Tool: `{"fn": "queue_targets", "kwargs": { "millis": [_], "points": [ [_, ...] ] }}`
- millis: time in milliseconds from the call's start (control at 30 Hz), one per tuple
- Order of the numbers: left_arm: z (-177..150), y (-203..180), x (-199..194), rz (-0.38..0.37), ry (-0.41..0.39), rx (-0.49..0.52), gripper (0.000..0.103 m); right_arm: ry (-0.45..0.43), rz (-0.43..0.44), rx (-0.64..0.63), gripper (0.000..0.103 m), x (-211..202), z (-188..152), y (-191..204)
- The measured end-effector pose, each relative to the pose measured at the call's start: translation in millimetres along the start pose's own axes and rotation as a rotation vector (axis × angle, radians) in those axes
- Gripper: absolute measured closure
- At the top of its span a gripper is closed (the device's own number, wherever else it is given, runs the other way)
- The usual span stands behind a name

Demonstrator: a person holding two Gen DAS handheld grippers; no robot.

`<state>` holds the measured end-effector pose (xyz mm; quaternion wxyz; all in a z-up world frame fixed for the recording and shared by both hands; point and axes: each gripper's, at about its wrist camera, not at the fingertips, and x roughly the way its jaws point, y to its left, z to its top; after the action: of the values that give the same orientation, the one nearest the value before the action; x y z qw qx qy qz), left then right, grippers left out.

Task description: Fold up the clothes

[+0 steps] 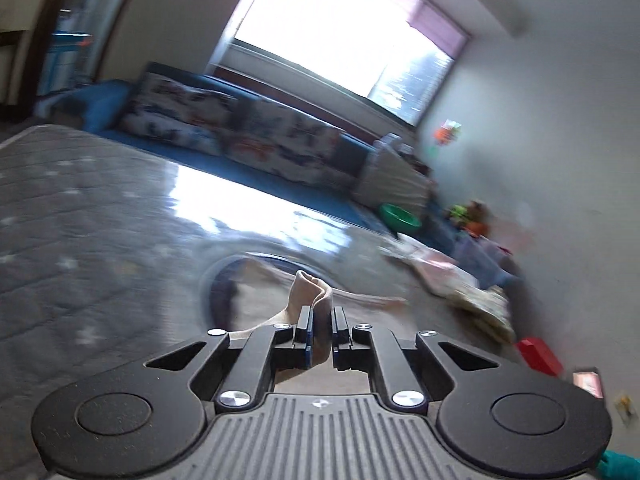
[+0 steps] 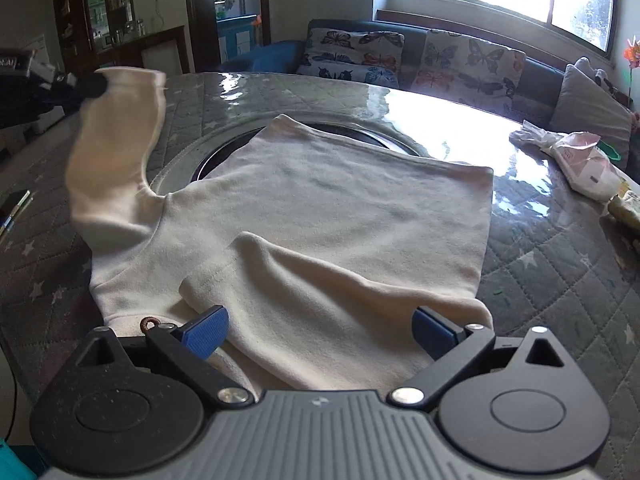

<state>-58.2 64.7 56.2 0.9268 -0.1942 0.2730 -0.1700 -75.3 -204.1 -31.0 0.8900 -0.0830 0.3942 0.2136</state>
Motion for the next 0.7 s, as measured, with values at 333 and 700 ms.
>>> {"fn": "queue_targets", "kwargs": {
  "millis": [333, 700],
  "points": [
    [-39, -61, 74, -0.255, 0.210, 0.072, 0.092, -0.005, 0.015, 0.023, 0.004, -18, -15, -11],
    [-40, -14, 52, -0.139, 0.205, 0.117, 0.075, 0.001, 0.008, 0.075, 0.015, -27, -21, -28]
  ]
}}
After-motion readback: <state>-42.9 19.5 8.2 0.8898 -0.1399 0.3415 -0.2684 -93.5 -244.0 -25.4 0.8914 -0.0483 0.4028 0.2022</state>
